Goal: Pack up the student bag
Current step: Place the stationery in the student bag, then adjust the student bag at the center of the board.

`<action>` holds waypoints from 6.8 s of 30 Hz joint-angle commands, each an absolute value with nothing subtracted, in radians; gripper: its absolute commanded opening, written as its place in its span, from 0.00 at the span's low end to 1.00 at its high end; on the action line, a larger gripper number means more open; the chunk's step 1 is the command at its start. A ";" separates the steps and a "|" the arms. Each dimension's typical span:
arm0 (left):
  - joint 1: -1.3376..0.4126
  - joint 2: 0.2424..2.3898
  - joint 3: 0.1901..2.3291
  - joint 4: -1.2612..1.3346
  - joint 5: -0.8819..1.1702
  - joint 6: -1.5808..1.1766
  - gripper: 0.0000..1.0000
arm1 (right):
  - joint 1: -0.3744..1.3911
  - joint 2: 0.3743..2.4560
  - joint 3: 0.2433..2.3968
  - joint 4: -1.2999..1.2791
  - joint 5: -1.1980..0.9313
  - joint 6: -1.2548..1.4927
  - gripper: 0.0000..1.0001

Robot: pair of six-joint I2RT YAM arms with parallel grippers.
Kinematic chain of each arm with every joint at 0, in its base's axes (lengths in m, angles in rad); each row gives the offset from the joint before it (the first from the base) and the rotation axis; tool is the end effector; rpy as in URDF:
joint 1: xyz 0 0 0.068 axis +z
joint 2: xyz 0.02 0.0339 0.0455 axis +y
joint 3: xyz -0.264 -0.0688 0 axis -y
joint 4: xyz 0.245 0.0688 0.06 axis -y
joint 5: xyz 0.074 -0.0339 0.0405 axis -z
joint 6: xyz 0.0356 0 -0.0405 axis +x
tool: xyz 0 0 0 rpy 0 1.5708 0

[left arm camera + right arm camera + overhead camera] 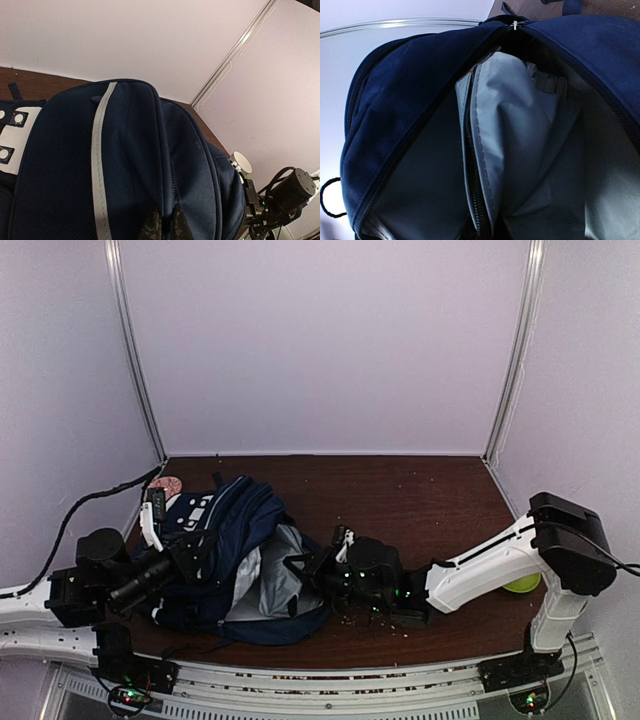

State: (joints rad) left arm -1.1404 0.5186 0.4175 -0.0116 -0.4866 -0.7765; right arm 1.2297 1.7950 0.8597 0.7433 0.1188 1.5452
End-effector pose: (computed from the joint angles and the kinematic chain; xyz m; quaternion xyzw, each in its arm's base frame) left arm 0.0758 -0.1251 0.2675 -0.0269 0.7409 -0.4258 0.5186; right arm 0.1310 0.3565 0.1885 0.1583 0.7548 0.6160 0.1608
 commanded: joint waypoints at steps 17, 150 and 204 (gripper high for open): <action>-1.141 0.478 0.444 0.179 -0.413 -0.798 0.00 | 1.181 1.953 1.081 0.527 0.019 1.326 0.22; -1.141 0.464 0.584 -0.045 -0.472 -0.717 0.00 | 1.145 1.576 1.102 -0.179 0.008 0.691 0.02; -1.141 0.341 0.600 -0.210 -0.555 -0.715 0.00 | 1.215 1.641 1.109 0.124 -0.291 0.730 0.00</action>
State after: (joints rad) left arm -1.1427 0.4126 0.5320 -0.3214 -0.4652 -0.7307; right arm 1.2068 1.7035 1.1370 0.2958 -0.4137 0.8581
